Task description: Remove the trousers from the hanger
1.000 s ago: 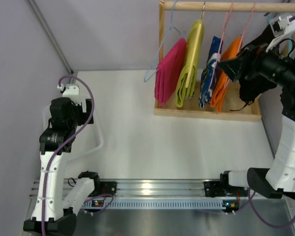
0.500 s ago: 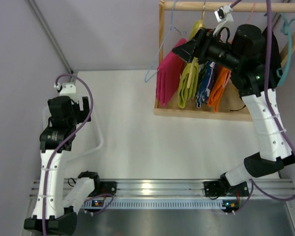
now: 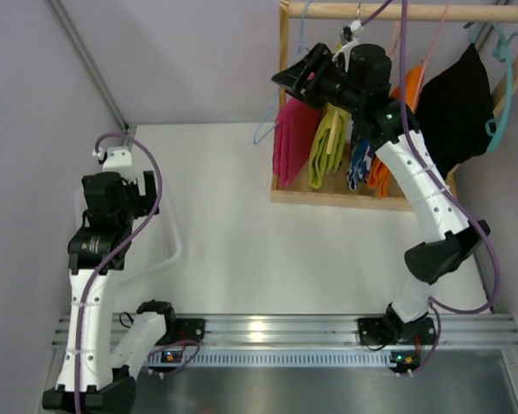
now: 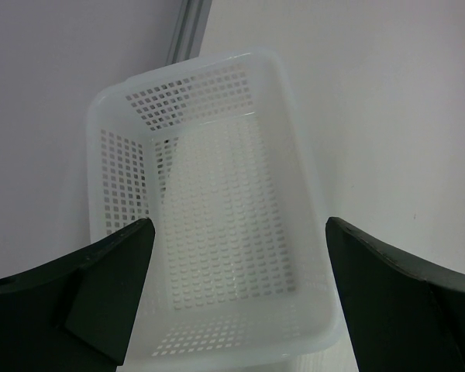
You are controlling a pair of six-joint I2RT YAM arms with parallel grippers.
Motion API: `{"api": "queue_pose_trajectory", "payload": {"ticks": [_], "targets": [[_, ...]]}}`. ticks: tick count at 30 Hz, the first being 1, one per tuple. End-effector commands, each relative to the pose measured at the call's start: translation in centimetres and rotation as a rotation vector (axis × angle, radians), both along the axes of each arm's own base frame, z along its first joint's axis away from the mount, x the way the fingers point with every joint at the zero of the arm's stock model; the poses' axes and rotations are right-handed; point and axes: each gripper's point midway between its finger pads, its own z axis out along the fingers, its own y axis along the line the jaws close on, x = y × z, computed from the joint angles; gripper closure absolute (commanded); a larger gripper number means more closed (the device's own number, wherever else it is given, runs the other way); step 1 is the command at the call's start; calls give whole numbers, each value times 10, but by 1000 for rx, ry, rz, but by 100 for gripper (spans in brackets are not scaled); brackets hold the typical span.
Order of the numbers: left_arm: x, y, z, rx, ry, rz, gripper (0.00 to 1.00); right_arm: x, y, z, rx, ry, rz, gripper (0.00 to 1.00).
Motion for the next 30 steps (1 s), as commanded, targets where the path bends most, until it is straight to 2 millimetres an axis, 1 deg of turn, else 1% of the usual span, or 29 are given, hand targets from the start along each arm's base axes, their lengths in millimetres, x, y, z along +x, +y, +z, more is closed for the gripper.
{"api": "queue_pose_trajectory", "payload": {"ticks": [1,4,6,8,10,13,14,15,16,17,18,20,21,22,24,27,28,29,30], "targets": [[4,-4,17,-11,-79,-24,2,-2,10,41,135,-59,7,42],[2,-5,15,-10,-79,-34,1,5,17,42,157,-73,20,45],[1,-6,14,-18,-80,-36,1,9,18,48,171,-105,17,48],[1,-7,14,-29,-82,-33,1,13,21,46,181,-104,17,48],[3,-12,20,-63,-98,-47,1,14,24,48,194,-113,30,49],[4,-30,29,-137,-133,-116,1,16,27,50,206,-120,36,51],[5,-34,32,-154,-141,-131,1,17,26,51,208,-124,33,55],[6,-39,35,-167,-148,-158,1,18,26,51,212,-123,30,63],[7,-41,35,-171,-146,-169,1,17,25,52,218,-120,29,66],[9,-42,35,-174,-144,-175,1,17,26,51,221,-115,31,70],[9,-43,35,-177,-142,-178,1,16,26,52,225,-117,37,77],[12,-44,34,-182,-135,-176,1,14,27,52,234,-113,47,85],[12,-43,34,-183,-136,-174,1,9,30,58,246,-138,81,94],[12,-43,35,-185,-138,-170,1,7,32,61,244,-163,100,99],[12,-43,36,-182,-140,-173,2,0,33,68,251,-189,128,100],[9,-44,40,-186,-156,-179,1,-13,30,87,273,-256,164,100],[8,-46,40,-190,-157,-186,1,-18,26,94,283,-285,173,100],[8,-49,41,-202,-160,-201,1,-26,24,108,305,-343,191,100],[9,-50,41,-206,-156,-205,1,-31,21,116,310,-376,198,100]]}}
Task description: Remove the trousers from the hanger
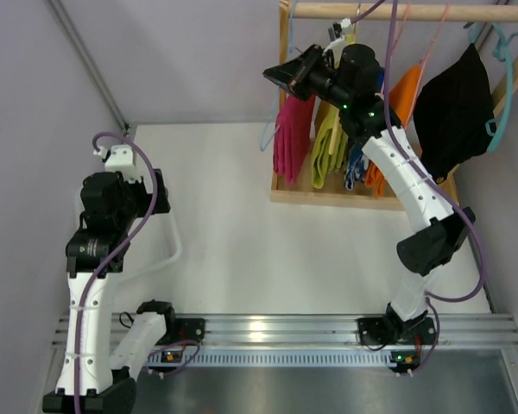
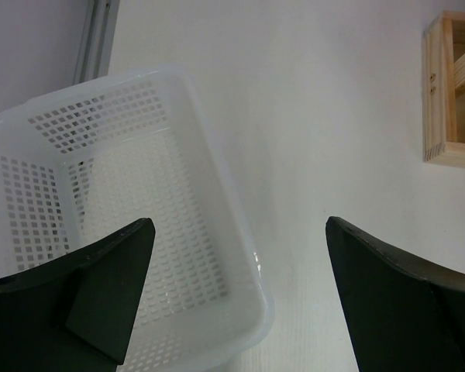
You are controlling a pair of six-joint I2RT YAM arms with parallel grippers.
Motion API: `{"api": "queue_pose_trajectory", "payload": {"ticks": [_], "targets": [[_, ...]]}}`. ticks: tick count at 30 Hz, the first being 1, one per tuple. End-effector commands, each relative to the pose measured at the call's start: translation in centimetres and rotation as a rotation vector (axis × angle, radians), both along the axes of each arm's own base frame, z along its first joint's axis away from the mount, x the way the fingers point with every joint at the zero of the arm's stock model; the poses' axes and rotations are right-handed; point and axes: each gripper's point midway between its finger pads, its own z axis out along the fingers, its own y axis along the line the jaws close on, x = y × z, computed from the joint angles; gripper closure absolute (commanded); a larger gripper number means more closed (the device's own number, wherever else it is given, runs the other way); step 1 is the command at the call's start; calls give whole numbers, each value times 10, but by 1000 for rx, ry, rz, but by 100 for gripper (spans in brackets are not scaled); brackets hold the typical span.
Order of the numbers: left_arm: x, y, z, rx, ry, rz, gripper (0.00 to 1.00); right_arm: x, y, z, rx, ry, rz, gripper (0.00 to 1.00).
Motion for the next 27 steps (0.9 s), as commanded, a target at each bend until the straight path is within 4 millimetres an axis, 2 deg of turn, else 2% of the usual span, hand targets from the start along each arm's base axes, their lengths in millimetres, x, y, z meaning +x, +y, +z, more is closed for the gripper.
{"api": "queue_pose_trajectory", "payload": {"ticks": [1,2,6,12,15,18,21,22,23,25,26,27], "targets": [[4,-6,30,-35,-98,-24,1,-59,-14,113,149,-396,82,100],[4,-14,29,-54,-95,-61,1,-67,-16,123,162,-442,94,100],[9,-19,30,-70,-97,-83,1,-85,-28,149,159,-552,77,100],[15,-26,34,-93,-123,-116,2,-101,-40,171,168,-646,58,100],[16,-29,36,-96,-150,-137,1,-108,-45,176,169,-661,60,100],[17,-32,41,-90,-187,-161,1,-119,-48,175,171,-654,84,100],[17,-40,52,-69,-255,-222,1,-125,-45,156,162,-604,127,100],[15,-47,56,-70,-282,-271,2,-127,-45,152,160,-591,135,100],[14,-53,48,-68,-289,-305,1,-131,-45,149,161,-585,152,100],[5,-70,65,-50,-408,-424,1,-137,-45,138,149,-565,171,100],[5,-75,54,-57,-408,-457,1,-142,-43,135,148,-564,196,100],[2,-82,54,-68,-422,-499,1,-146,-43,130,147,-552,212,100]]}}
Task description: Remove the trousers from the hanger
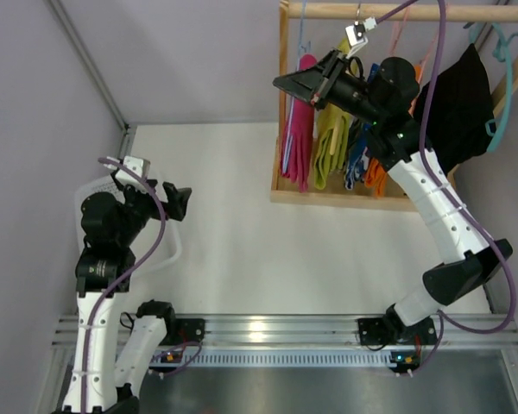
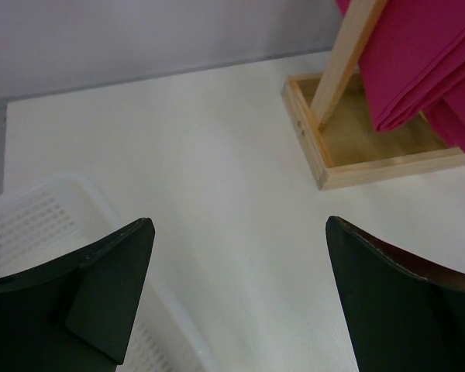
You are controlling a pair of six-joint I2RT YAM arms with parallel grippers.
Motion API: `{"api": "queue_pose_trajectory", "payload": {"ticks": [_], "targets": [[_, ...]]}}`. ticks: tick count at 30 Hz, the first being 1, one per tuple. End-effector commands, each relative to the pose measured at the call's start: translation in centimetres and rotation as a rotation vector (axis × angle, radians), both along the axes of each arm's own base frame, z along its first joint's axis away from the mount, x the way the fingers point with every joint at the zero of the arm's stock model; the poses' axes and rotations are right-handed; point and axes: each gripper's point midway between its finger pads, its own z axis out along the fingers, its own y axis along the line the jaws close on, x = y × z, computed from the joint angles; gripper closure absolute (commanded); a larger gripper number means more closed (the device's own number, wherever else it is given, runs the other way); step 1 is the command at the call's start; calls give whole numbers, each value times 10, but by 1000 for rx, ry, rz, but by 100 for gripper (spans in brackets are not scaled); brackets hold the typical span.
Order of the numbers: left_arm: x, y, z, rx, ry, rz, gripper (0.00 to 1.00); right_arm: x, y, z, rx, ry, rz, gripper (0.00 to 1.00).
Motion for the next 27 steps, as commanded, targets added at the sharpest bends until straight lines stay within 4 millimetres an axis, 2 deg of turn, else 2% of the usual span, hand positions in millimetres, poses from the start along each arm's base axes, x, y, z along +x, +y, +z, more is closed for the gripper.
{"api": "queue_pose_trajectory", "payload": {"ticks": [1,2,3,4,5,6,8,10,11,13,14,16,17,19,20,24,25,27], "targets": [[-3,-32,30,9,-215,-212,1,-70,-20,75,116,-319,95,100],[-8,-46,25,5,-215,-306,1,-75,-21,76,125,-317,113,100],[-6,-53,13,0,-191,-354,1,-79,-19,71,125,-305,133,100],[-5,-57,17,4,-224,-385,1,-85,-18,68,120,-302,162,100],[-9,-67,13,-2,-218,-454,1,-94,-21,71,132,-303,182,100],[-7,-69,12,32,-235,-475,1,-96,-20,62,123,-290,194,100],[3,-77,7,62,-237,-467,1,-110,-25,61,112,-311,212,100],[6,-85,6,120,-285,-478,1,-113,-24,51,95,-301,226,100],[1,-98,11,126,-323,-510,1,-117,-24,49,90,-298,239,100],[7,-104,28,139,-400,-473,1,-121,-26,43,90,-279,243,100],[5,-120,27,129,-397,-504,2,-122,-27,41,88,-276,239,100],[11,-127,39,127,-436,-463,5,-123,-30,40,81,-274,215,100],[7,-141,41,125,-449,-498,5,-125,-32,41,76,-284,208,100],[10,-147,52,147,-512,-465,5,-128,-34,42,74,-293,203,100],[2,-162,56,147,-535,-498,6,-129,-35,42,71,-296,202,100],[-8,-201,52,243,-620,-501,14,-139,-38,47,55,-317,209,100],[-19,-215,58,216,-654,-501,16,-140,-38,46,50,-313,213,100],[-20,-224,58,207,-651,-469,16,-143,-39,48,41,-317,214,100]]}}
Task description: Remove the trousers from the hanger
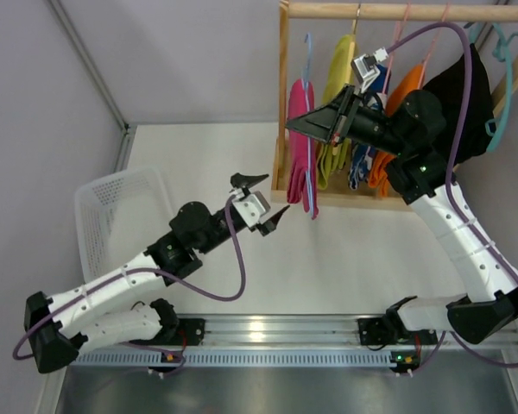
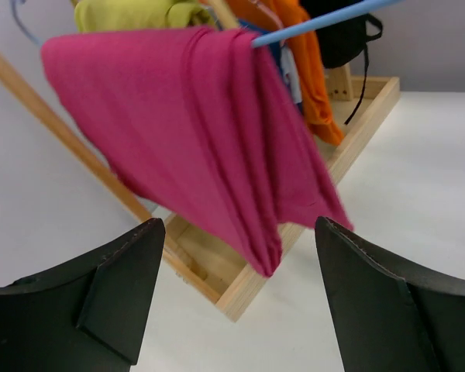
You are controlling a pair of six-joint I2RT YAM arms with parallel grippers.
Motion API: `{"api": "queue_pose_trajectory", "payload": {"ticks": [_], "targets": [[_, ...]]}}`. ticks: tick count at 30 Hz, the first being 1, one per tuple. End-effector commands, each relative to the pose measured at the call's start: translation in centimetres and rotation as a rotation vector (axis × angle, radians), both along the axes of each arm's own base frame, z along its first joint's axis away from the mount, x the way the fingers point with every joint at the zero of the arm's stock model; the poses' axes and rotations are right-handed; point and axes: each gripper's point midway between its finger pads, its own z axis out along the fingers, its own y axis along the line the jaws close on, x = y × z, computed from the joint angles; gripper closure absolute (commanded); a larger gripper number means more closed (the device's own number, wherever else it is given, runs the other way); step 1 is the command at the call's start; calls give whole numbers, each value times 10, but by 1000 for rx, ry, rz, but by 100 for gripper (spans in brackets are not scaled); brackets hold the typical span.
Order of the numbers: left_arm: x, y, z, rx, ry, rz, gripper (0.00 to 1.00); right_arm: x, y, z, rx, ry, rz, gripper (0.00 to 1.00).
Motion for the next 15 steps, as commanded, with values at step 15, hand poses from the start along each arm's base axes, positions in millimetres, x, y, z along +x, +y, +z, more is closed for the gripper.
{"api": "queue_pose_trajectory", "payload": {"ticks": [15], "targets": [[17,-35,51,-161,-144,179,23,-59,-20,74,127,-317,33,100]]}}
